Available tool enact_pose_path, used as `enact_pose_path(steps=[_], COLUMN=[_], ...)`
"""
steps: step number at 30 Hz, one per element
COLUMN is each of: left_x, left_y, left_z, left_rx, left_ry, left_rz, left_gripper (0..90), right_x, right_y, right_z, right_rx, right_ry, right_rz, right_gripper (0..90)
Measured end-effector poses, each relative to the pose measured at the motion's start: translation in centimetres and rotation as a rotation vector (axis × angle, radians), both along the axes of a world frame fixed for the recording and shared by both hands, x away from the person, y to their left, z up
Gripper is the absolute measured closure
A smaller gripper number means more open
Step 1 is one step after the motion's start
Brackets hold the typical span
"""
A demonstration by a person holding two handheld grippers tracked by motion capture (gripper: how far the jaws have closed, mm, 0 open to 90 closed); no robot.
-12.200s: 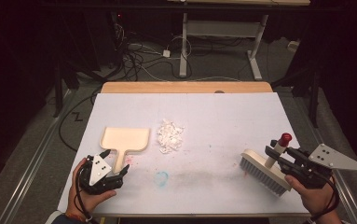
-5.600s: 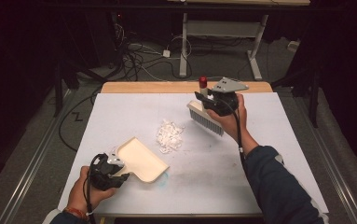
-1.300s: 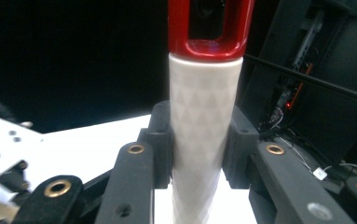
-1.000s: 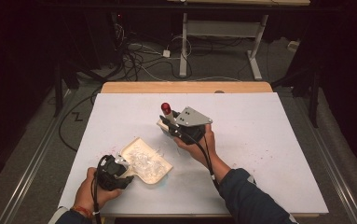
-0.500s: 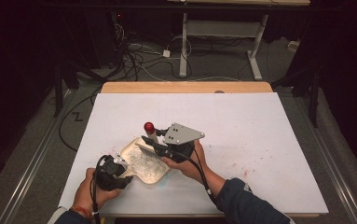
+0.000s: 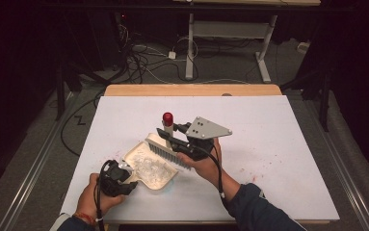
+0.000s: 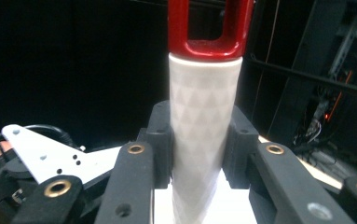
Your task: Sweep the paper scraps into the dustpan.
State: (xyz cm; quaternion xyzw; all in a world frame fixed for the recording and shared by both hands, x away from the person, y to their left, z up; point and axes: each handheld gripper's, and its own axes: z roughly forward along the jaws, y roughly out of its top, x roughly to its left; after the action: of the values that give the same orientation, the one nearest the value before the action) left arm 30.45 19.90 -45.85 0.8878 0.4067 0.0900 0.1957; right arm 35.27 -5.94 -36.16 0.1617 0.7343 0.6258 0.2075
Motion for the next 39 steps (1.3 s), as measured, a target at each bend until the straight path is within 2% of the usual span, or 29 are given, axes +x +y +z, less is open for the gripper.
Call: enact_pose_path(steps=[4,9,12,20,23,27,30,36,39], left_x=[0.0,0.0,-0.2,-0.8,-1.0,-1.0,-0.9,-0.9,-0.8], left_y=[0.0,0.1,0.2,0.1,0.0,-0.1,-0.1,-0.1,-0.1], left_z=[0.0,0.0,0.2,0.5,0.5,0.6,0.6,0.5,0.4], left_rx=[0.0,0.007,0.011,0.032,0.031,0.038,0.042,0.039,0.039], left_ry=[-0.001,0.002,0.003,0.015,0.019,0.02,0.016,0.016,0.018], left_rz=[-0.003,-0.009,-0.015,-0.033,-0.032,-0.031,-0.035,-0.037,-0.039], left_gripper=[63.3,63.3,63.4,63.4,63.4,63.4,63.3,63.4,63.4], right_x=[0.3,0.1,-0.6,-2.8,-3.6,-4.5,-5.0,-5.2,-5.3], right_y=[-0.3,-2.3,-3.6,-7.3,-7.9,-7.3,-6.1,-3.8,-3.6], right_z=[-1.1,-0.6,-0.3,-0.4,-0.9,-1.5,-1.8,-1.9,-1.5], right_rx=[-0.035,-0.029,-0.056,-0.126,-0.157,-0.168,-0.172,-0.151,-0.12], right_ry=[0.001,0.0,-0.014,0.033,0.051,0.069,0.049,0.036,0.029], right_rz=[-0.049,-0.089,-0.102,-0.109,-0.108,-0.076,-0.055,-0.003,0.021], right_gripper=[70.3,70.4,70.4,70.4,70.4,70.4,70.4,70.4,70.4])
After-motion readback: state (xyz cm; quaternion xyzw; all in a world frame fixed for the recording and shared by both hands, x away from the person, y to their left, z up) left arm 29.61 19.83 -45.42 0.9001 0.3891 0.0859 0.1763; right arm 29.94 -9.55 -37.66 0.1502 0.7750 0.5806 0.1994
